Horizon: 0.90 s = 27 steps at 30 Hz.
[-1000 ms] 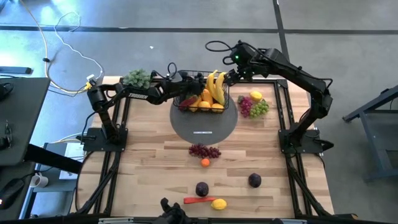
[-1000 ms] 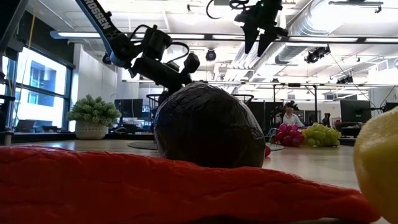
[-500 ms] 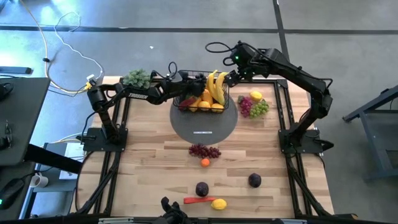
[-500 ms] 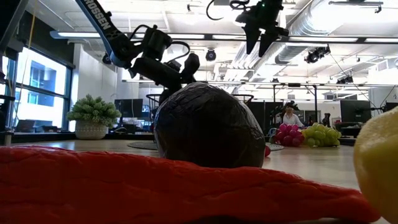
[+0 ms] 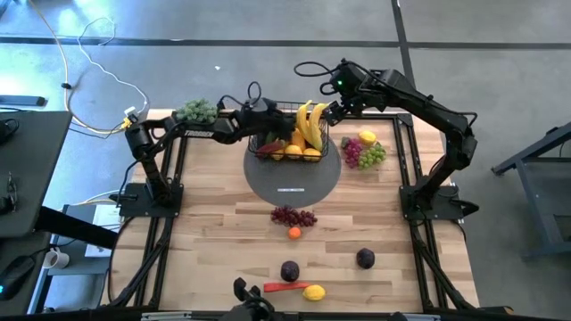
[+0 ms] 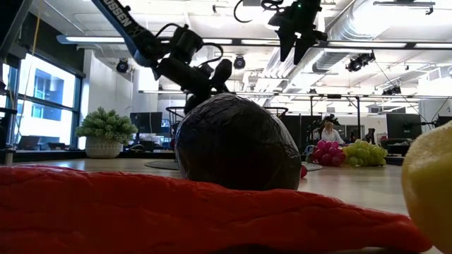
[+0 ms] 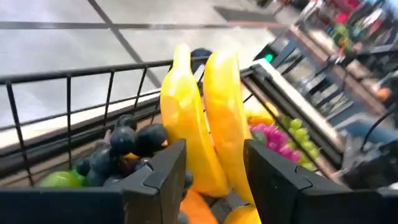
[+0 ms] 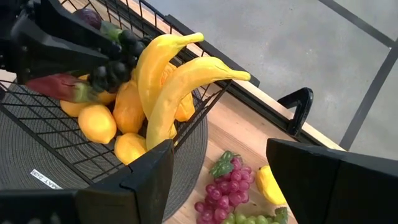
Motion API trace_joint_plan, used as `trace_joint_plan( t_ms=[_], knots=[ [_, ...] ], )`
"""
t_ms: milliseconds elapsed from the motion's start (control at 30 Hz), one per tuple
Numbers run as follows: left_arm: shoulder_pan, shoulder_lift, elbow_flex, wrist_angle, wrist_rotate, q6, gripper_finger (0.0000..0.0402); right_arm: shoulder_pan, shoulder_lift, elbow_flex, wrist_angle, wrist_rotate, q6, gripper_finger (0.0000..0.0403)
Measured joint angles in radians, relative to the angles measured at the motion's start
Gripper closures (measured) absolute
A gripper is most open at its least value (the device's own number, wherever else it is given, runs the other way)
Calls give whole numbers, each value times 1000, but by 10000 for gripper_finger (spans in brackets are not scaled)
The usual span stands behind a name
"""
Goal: Build produce basket
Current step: Put the right purple plum into the black wire basket
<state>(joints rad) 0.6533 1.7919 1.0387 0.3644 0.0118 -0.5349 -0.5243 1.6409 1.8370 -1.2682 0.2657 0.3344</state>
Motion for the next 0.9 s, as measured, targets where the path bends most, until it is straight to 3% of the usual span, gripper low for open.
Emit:
trace_joint_plan(
  t_ms=[233, 467, 700, 900],
  knots=[
    [16, -3, 88, -126, -27, 55, 252, 0, 0, 0, -10, 0, -2, 165],
    [58, -63, 139, -168, 80, 125, 252, 0, 0, 0, -77, -44, 31, 165],
    [91, -198, 149, -274, 82, 274, 254, 28, 0, 0, -97, -129, 74, 165],
    [98, -323, 148, -408, 68, 374, 254, 64, 0, 0, -97, -132, 141, 165]
  ],
)
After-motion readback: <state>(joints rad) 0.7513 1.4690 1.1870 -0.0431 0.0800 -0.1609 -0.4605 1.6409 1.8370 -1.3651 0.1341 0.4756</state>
